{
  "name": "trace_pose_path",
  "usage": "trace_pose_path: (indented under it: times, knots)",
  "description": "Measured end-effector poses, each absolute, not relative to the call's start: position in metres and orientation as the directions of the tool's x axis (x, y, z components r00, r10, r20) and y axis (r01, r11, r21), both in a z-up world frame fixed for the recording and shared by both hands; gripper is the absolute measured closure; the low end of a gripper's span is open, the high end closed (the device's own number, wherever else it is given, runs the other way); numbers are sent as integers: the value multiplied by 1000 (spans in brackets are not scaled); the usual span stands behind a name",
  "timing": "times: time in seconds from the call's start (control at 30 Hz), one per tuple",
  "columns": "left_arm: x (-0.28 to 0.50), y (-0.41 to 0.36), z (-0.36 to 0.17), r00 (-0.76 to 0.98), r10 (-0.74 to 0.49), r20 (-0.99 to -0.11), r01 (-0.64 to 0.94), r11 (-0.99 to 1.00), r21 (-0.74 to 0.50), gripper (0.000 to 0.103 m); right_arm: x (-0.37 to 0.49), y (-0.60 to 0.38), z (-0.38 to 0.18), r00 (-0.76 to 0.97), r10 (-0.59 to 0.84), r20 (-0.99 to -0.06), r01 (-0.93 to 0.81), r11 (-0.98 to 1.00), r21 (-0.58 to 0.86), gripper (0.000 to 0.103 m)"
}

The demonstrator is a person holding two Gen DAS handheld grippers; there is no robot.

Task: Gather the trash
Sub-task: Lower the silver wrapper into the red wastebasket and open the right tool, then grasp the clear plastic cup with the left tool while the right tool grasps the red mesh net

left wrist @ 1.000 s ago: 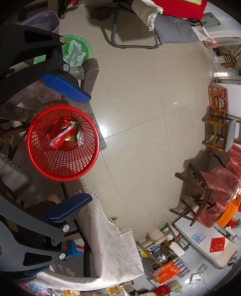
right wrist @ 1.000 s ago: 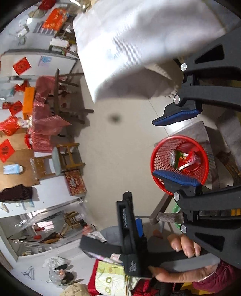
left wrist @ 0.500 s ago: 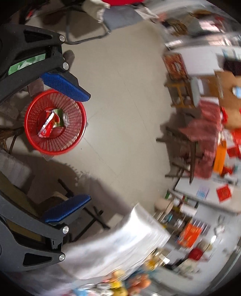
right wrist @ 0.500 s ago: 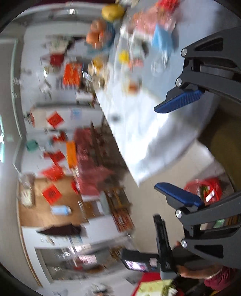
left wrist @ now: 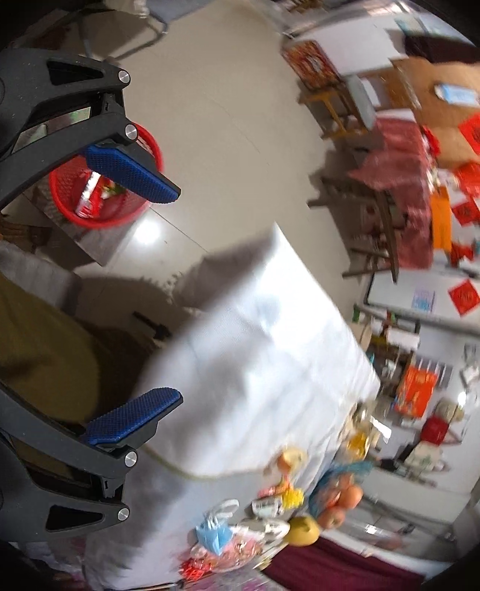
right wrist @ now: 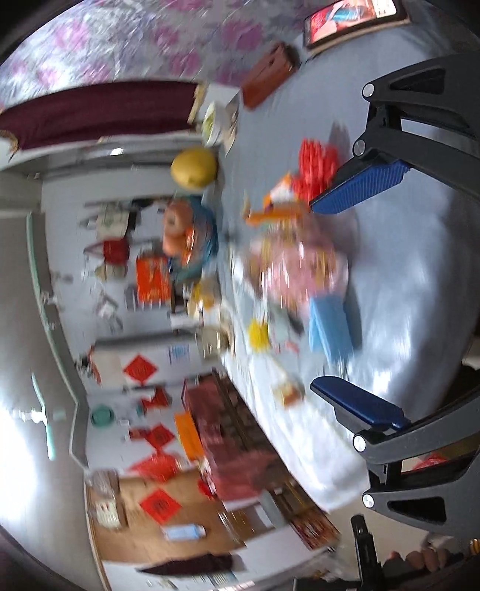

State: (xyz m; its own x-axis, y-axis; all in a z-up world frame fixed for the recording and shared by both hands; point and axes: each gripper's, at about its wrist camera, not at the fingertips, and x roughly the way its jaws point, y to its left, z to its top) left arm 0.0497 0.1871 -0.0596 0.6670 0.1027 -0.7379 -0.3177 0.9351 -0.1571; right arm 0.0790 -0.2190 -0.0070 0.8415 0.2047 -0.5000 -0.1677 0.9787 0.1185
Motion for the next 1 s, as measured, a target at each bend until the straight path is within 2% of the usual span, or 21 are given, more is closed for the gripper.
trace_pose_path:
  times: [0.3, 0.57, 0.73, 0.8, 0.83, 0.9, 1.0]
  knots:
    - [150, 112, -33, 701, 56, -711, -123, 992, -43, 7, 114, -284, -34, 849, 43, -527, -4, 997, 74, 14]
    - [244, 61, -39, 678, 11, -735, 5, 1000, 20, 7, 128, -335, -49, 838, 23, -546, 79, 984, 162, 14]
    - [272, 46, -56, 646, 19, -763, 19, 999, 41, 8, 126, -339, -50, 838, -1, -546, 102, 982, 156, 14]
    - [275, 49, -59, 643, -5, -766, 13, 1000, 4, 26, 127, -340, -51, 836, -9, -549, 106, 984, 146, 14]
    - [275, 52, -61, 639, -27, -769, 17, 1000, -21, 46, 128, -340, -51, 834, -15, -551, 110, 984, 140, 14]
    - [271, 58, -61, 646, -50, -762, 15, 999, -52, 50, 130, -341, -52, 830, -18, -557, 115, 983, 140, 14]
    - [254, 67, -54, 676, -65, -734, 15, 997, -74, 51, 132, -341, -56, 819, 16, -574, 101, 980, 171, 14]
